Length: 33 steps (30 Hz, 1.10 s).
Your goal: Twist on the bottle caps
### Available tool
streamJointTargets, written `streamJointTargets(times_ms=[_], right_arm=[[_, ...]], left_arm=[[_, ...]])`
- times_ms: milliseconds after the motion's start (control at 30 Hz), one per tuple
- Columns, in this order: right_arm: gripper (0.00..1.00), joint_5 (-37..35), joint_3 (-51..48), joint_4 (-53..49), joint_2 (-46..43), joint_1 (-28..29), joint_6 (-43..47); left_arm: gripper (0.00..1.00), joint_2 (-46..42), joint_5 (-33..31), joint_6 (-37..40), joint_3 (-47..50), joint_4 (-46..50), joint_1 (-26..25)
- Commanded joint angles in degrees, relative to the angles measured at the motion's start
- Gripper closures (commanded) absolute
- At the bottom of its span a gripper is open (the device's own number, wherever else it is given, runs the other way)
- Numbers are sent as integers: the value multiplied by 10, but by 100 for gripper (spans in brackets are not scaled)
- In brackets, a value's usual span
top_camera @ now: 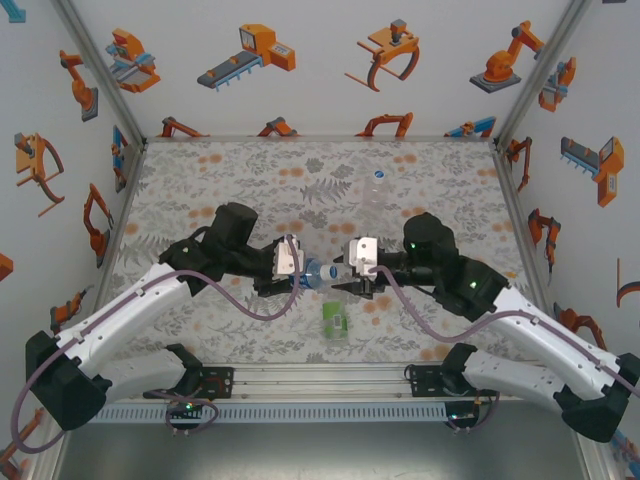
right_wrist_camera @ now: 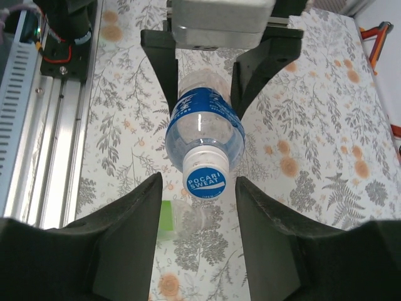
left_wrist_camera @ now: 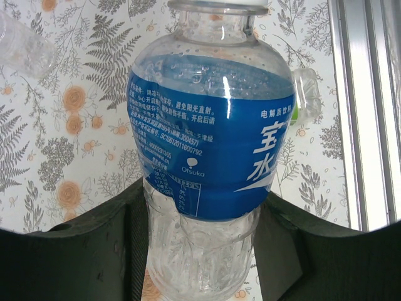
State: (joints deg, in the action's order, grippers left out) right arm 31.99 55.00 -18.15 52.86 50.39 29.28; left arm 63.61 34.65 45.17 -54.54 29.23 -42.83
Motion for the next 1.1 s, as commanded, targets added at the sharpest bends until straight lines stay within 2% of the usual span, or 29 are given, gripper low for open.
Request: streamJointTargets(times_ms=[0,233,300,367,467,533,733,867,1067], right_arm=[[54,25,11,3,7,0,46],[63,13,2,18,13,2,46],[68,9,1,16,11,3,46],[78,6,-1,15,11,3,41],[91,-14,-4,28,9,3,-14],[100,-30,-11,47,7,4,-79],[100,-132,-49,127,-4,8,-372],[100,-224,-49,108,-1,11,-554],[100,-318,-57,51,1,11,-839]], left_arm=[[100,-4,27,13,-18,12,-1],[100,-4,27,13,-18,13,-1],[100,-4,27,13,-18,14,-1],[100,-4,26,13,-18,14,-1],[100,-3,24,12,-19,14,-1],[100,-4,22,11,-19,13,-1],[100,-1,14,9,-20,12,-1],[100,4,13,7,-21,10,-1],[100,7,-3,1,-19,4,-1]])
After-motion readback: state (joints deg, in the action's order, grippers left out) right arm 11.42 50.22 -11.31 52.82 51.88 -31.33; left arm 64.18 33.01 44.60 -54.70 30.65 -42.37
